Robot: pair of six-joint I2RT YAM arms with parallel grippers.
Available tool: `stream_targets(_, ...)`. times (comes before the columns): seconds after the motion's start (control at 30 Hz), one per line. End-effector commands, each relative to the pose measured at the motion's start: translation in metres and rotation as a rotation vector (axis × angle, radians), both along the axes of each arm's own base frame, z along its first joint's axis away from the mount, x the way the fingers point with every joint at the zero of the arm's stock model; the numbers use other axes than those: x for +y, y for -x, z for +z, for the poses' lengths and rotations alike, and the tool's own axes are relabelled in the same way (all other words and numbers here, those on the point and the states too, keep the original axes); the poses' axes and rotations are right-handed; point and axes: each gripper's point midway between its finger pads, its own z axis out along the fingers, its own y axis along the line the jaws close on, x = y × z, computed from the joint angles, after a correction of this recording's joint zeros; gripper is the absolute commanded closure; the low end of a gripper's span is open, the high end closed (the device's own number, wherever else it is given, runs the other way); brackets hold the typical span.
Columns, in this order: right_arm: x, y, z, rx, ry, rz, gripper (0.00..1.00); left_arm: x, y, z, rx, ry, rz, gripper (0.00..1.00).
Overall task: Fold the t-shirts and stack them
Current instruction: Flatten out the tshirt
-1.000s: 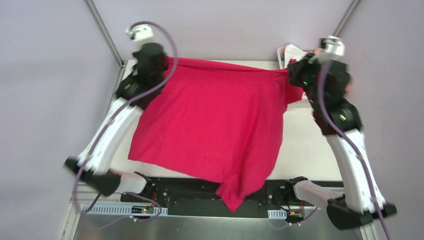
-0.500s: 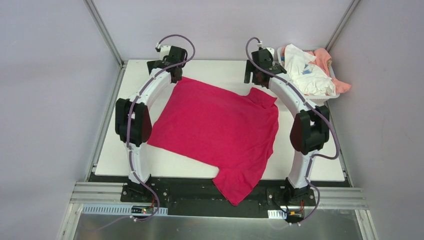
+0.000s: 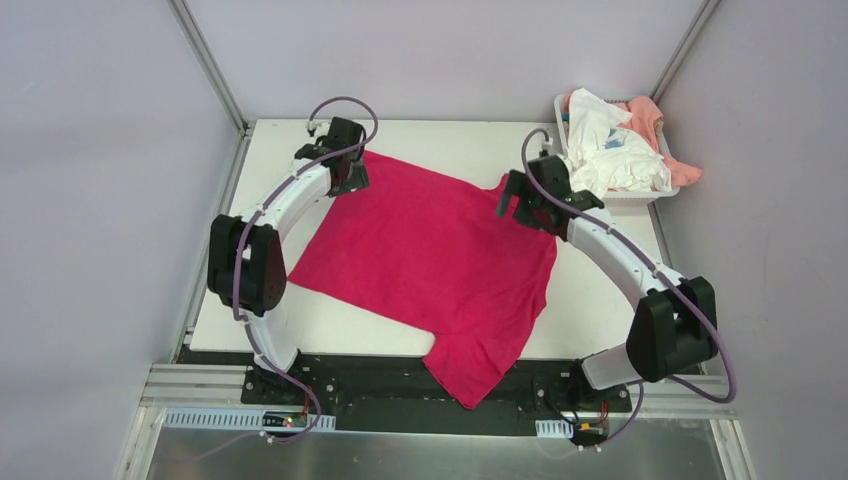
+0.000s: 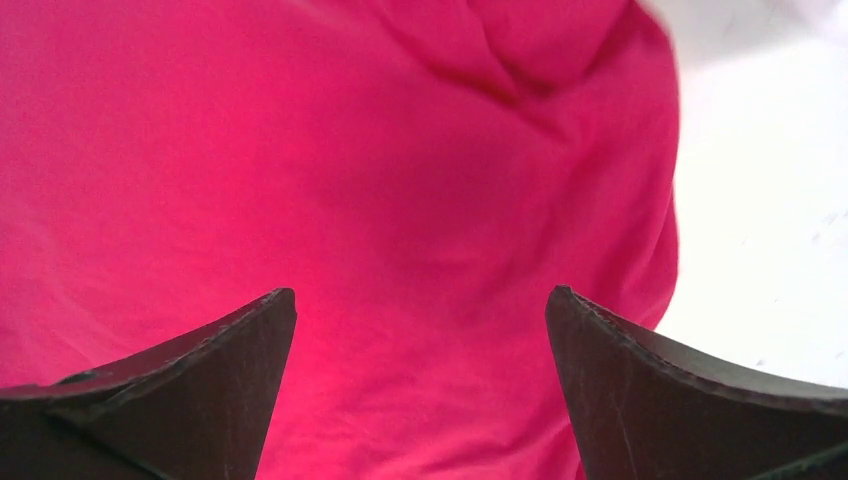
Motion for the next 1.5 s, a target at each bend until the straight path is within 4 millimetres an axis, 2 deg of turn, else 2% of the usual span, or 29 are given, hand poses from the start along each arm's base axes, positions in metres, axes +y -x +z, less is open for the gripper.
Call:
stream_targets(0.0,0.012,0.027,-0.048,0.122,-0.096,-0.026,0.01,-0.022,0.016,-0.039,0.091,0.121,-0.019,0.01)
stream_targets(0.1,0.017,0.038,-0.073,0.200,-0.108,-0.009,0.01,-0.023,0.030,-0.068,0.153,0.155,-0.002,0.01)
stream_targets(0.27,0.020,0.044,-0.097,0.263,-0.056,0.006,0.01,-0.012,0.059,-0.106,0.225,0.200,0.079,0.01)
stream_targets(0.4,0.028,0.051,-0.109,0.302,-0.043,0.031,0.01,0.004,0.086,-0.125,0.257,0.195,0.158,0.01)
stream_targets(0.5,0.036,0.066,-0.121,0.336,-0.036,0.058,0.01,0.023,0.119,-0.135,0.278,0.173,0.241,0.01)
stream_targets(0.7,0.054,0.099,-0.141,0.402,-0.042,0.105,0.01,0.050,0.168,-0.133,0.253,0.157,0.351,0.01)
stream_targets(0.8,0.068,0.116,-0.139,0.416,-0.054,0.155,0.01,0.063,0.189,-0.127,0.219,0.130,0.392,0.01)
stream_targets(0.87,0.077,0.119,-0.131,0.394,-0.069,0.186,0.01,0.065,0.191,-0.118,0.186,0.137,0.383,0.01)
stream_targets(0.93,0.080,0.109,-0.113,0.346,-0.073,0.196,0.01,0.062,0.184,-0.104,0.143,0.156,0.356,0.01)
stream_targets(1.07,0.079,0.063,-0.061,0.158,-0.023,0.156,0.01,0.052,0.164,-0.074,0.061,0.209,0.307,0.01)
stream_targets(1.17,0.073,0.027,-0.039,0.087,-0.016,0.099,0.01,0.046,0.150,-0.055,0.022,0.236,0.263,0.01)
stream_targets(1.3,0.073,-0.014,-0.032,0.102,-0.118,0.031,0.01,0.029,0.134,-0.044,0.021,0.296,0.195,0.01)
stream_targets(1.4,0.074,-0.047,-0.036,0.095,-0.164,0.003,0.01,0.019,0.127,-0.050,0.039,0.325,0.159,0.01)
stream_targets(1.47,0.074,-0.069,-0.049,0.106,-0.157,-0.013,0.01,0.010,0.122,-0.059,0.062,0.354,0.129,0.01)
